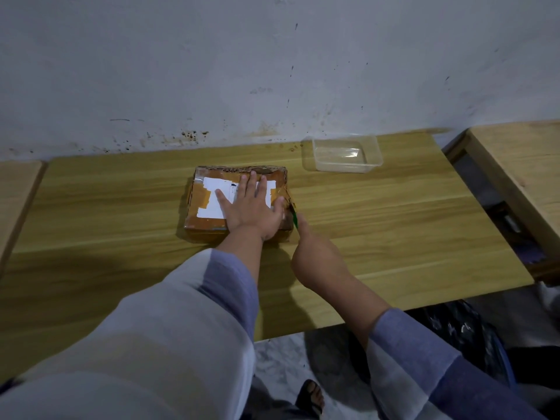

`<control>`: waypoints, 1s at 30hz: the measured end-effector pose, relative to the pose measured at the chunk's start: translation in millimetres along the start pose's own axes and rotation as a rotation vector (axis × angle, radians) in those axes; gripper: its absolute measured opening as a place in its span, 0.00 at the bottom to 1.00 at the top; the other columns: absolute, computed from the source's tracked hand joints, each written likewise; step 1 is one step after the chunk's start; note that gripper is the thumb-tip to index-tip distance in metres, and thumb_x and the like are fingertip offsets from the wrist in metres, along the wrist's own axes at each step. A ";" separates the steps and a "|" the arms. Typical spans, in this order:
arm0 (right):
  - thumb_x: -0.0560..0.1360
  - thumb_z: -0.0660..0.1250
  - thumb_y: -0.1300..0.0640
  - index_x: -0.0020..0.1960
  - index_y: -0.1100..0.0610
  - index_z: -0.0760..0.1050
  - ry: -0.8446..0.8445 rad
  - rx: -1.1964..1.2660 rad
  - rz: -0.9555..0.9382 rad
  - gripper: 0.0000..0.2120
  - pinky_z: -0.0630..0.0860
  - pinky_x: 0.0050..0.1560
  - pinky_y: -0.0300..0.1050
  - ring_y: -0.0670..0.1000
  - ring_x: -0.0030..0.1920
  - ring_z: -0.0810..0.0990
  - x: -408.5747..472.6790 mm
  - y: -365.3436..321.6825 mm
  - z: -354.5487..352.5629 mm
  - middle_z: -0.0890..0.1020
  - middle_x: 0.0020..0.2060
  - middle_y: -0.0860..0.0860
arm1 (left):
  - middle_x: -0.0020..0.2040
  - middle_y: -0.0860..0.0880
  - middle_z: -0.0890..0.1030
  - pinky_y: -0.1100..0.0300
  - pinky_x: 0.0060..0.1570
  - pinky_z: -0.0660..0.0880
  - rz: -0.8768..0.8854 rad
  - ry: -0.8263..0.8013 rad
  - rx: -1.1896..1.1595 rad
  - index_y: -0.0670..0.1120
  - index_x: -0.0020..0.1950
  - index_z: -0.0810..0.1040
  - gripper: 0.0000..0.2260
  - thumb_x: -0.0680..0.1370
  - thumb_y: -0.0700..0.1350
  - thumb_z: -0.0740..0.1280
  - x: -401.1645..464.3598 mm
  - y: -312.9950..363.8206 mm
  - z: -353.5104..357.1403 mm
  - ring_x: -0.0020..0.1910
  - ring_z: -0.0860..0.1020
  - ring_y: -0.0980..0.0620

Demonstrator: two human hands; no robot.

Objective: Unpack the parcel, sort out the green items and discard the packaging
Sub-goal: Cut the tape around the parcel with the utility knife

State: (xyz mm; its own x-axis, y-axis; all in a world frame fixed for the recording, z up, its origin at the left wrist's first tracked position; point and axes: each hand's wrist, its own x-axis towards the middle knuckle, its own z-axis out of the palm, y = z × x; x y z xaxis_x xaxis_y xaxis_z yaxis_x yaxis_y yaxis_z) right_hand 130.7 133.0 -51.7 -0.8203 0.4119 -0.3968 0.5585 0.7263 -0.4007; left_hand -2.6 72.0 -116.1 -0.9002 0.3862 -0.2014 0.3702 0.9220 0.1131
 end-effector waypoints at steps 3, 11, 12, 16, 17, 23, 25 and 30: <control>0.75 0.55 0.65 0.76 0.49 0.42 -0.002 0.014 -0.007 0.36 0.71 0.44 0.49 0.60 0.50 0.79 -8.6 6.5 2.2 0.80 0.51 0.62 | 0.79 0.52 0.40 0.32 0.70 0.39 0.002 -0.003 0.001 0.53 0.78 0.42 0.30 0.79 0.64 0.40 -0.2 -0.4 -0.5 0.77 0.38 0.52; 0.78 0.56 0.50 0.73 0.46 0.53 0.116 0.424 0.060 0.24 0.81 0.38 0.58 0.59 0.39 0.81 -18.0 35.6 -7.3 0.80 0.49 0.60 | 0.79 0.52 0.40 0.32 0.70 0.39 0.021 -0.019 -0.007 0.53 0.78 0.42 0.31 0.79 0.65 0.40 -0.9 -2.8 -2.1 0.77 0.38 0.52; 0.78 0.57 0.47 0.71 0.48 0.57 0.130 0.487 0.099 0.23 0.81 0.33 0.54 0.57 0.36 0.80 -14.6 38.8 -9.9 0.80 0.49 0.59 | 0.79 0.52 0.40 0.33 0.70 0.38 0.021 -0.020 -0.009 0.53 0.78 0.42 0.31 0.79 0.65 0.40 -1.4 -2.9 -2.1 0.77 0.38 0.52; 0.79 0.57 0.51 0.68 0.50 0.62 0.143 0.718 0.173 0.18 0.72 0.25 0.43 0.51 0.28 0.73 -1.1 44.9 -14.9 0.76 0.42 0.55 | 0.79 0.52 0.39 0.33 0.70 0.38 0.014 -0.032 -0.026 0.53 0.78 0.41 0.31 0.79 0.65 0.40 -6.0 -4.3 -1.5 0.77 0.38 0.52; 0.80 0.55 0.54 0.68 0.50 0.60 0.119 0.770 0.171 0.17 0.72 0.25 0.44 0.50 0.28 0.72 1.2 45.6 -15.5 0.75 0.41 0.55 | 0.79 0.52 0.39 0.33 0.70 0.38 0.015 -0.034 -0.029 0.53 0.78 0.41 0.31 0.79 0.65 0.40 -7.4 -5.1 -1.3 0.77 0.37 0.52; 0.78 0.56 0.69 0.70 0.48 0.52 -0.152 1.059 0.175 0.27 0.73 0.38 0.44 0.51 0.37 0.75 13.4 45.8 -23.4 0.78 0.44 0.54 | 0.79 0.53 0.38 0.34 0.70 0.37 0.029 -0.042 -0.033 0.53 0.78 0.40 0.31 0.78 0.66 0.40 -16.6 -12.9 -0.7 0.77 0.37 0.53; 0.76 0.55 0.73 0.70 0.54 0.53 -0.144 1.098 0.200 0.27 0.70 0.42 0.44 0.51 0.41 0.75 22.8 44.5 -23.5 0.80 0.45 0.53 | 0.78 0.53 0.38 0.34 0.70 0.37 0.033 -0.040 -0.029 0.54 0.78 0.40 0.31 0.78 0.66 0.39 -19.1 -17.5 -0.5 0.77 0.37 0.53; 0.74 0.55 0.73 0.70 0.59 0.58 -0.112 1.254 0.253 0.26 0.67 0.59 0.48 0.52 0.58 0.75 50.3 36.0 -18.8 0.81 0.54 0.54 | 0.78 0.54 0.38 0.35 0.71 0.37 0.059 -0.056 -0.033 0.55 0.78 0.40 0.31 0.78 0.67 0.39 -19.1 -36.2 -4.7 0.77 0.37 0.54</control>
State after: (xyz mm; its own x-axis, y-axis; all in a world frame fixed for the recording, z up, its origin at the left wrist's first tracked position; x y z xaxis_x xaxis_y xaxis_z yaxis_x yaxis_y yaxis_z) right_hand 107.2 190.2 -70.7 -0.6944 0.3691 -0.6177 0.4800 -0.4019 -0.7798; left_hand 0.1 31.1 -111.7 -0.8625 0.4416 -0.2471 0.4139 0.8966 0.1578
